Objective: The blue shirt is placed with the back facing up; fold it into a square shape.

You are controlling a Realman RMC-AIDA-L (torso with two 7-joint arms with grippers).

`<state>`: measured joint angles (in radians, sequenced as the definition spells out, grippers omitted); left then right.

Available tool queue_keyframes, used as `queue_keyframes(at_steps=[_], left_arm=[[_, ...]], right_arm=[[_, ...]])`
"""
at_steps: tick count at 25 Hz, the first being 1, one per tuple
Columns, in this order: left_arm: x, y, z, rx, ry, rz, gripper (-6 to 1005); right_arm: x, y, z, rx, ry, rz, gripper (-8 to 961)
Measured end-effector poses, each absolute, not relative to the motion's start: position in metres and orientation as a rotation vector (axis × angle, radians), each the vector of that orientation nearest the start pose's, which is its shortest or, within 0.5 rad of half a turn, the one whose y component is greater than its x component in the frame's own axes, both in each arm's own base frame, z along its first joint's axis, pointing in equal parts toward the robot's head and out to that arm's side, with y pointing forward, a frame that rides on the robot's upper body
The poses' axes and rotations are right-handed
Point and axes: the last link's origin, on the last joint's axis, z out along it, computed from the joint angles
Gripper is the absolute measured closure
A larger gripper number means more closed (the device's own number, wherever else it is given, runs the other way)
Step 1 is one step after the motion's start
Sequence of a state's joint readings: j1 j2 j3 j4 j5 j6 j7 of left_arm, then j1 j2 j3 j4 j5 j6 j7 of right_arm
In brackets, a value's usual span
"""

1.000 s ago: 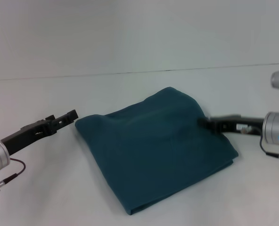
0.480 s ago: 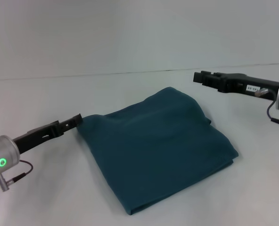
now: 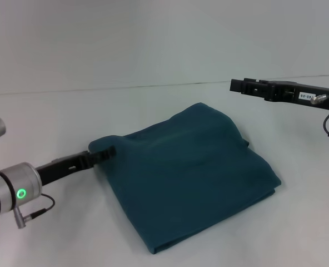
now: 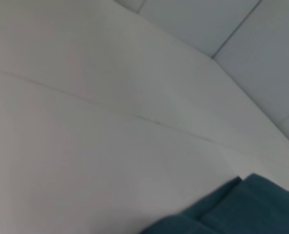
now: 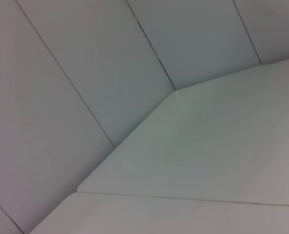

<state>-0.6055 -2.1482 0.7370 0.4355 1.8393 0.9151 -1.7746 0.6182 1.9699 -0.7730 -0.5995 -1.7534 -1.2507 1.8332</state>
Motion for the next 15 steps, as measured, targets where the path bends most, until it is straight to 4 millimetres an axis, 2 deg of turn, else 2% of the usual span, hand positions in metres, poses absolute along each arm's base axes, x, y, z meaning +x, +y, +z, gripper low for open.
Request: queue_keyframes(at_steps=[15], left_arm=[[-0.2836,0.3746,-0.0629,-2.166,-1.420,-0.595,49]], right_arm=[[0.2568,0.4025,0.0506,-2.294,1.133,0.846,354]])
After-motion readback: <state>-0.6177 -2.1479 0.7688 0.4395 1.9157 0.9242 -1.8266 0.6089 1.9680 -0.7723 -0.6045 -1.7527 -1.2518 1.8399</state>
